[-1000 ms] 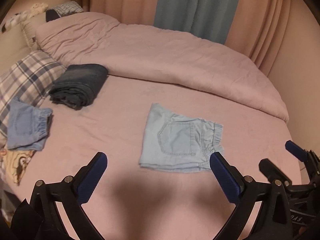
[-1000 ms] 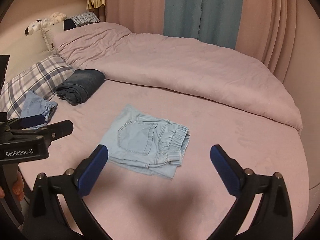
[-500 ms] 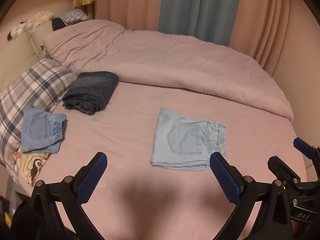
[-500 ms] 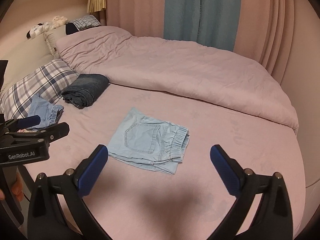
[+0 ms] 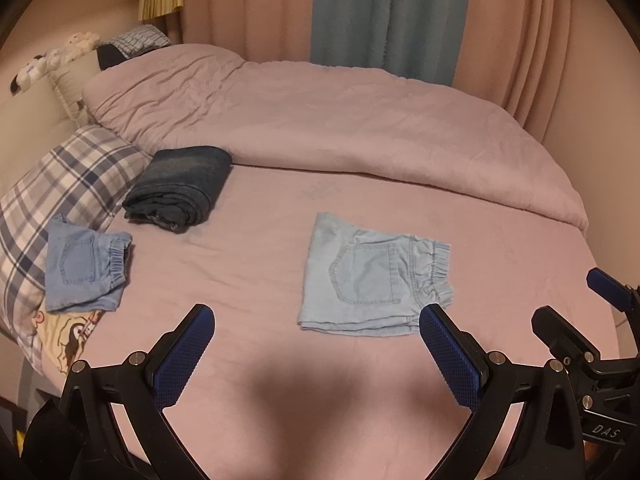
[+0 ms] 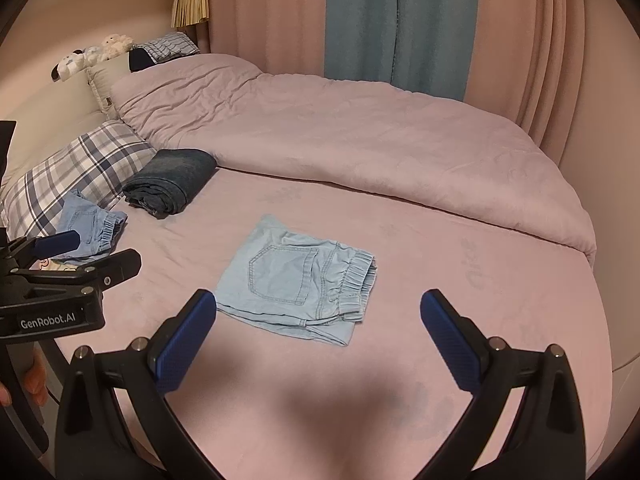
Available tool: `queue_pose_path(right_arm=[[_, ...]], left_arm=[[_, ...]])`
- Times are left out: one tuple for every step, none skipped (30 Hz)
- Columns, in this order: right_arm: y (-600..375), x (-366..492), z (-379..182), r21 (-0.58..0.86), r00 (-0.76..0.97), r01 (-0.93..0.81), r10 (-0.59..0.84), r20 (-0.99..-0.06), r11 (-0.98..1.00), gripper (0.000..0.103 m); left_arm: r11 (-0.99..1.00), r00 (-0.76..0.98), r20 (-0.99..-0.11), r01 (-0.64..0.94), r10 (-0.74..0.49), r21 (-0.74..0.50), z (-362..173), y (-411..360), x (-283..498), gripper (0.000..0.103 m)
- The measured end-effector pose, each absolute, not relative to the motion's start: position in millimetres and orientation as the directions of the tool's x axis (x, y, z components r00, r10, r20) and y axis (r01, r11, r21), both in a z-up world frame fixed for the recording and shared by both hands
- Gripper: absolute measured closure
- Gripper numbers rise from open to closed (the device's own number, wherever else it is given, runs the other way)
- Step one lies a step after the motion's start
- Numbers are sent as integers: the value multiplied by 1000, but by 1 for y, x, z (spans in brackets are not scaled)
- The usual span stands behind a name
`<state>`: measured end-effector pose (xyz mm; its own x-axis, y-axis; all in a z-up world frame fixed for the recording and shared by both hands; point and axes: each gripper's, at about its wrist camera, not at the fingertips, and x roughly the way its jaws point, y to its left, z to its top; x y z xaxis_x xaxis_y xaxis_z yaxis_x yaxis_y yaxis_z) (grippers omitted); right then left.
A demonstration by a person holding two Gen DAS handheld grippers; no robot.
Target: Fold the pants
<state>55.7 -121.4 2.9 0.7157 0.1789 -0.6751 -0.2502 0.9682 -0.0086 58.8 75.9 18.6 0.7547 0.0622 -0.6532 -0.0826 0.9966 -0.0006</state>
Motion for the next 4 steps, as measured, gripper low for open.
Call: queue_pose_path(right_arm=[[-122,56,2,-7,716,-250,180,-675,968,0],[-123,57,3,-6,715,-251,181,-676,968,0],[-123,57,2,-4,714,-249,181,-676,968,0],[-124,56,2,-2,713,-248,181,-677,969,0]], left_arm=[[996,758,-649,-85,65,1,19,75,59,1],[997,756,-651,-81,63,4,18,73,59,1],[997,754,-655,-77,58,0,17,73,60,1],[997,752,-657,-73,54,-3,17,72,61,1]])
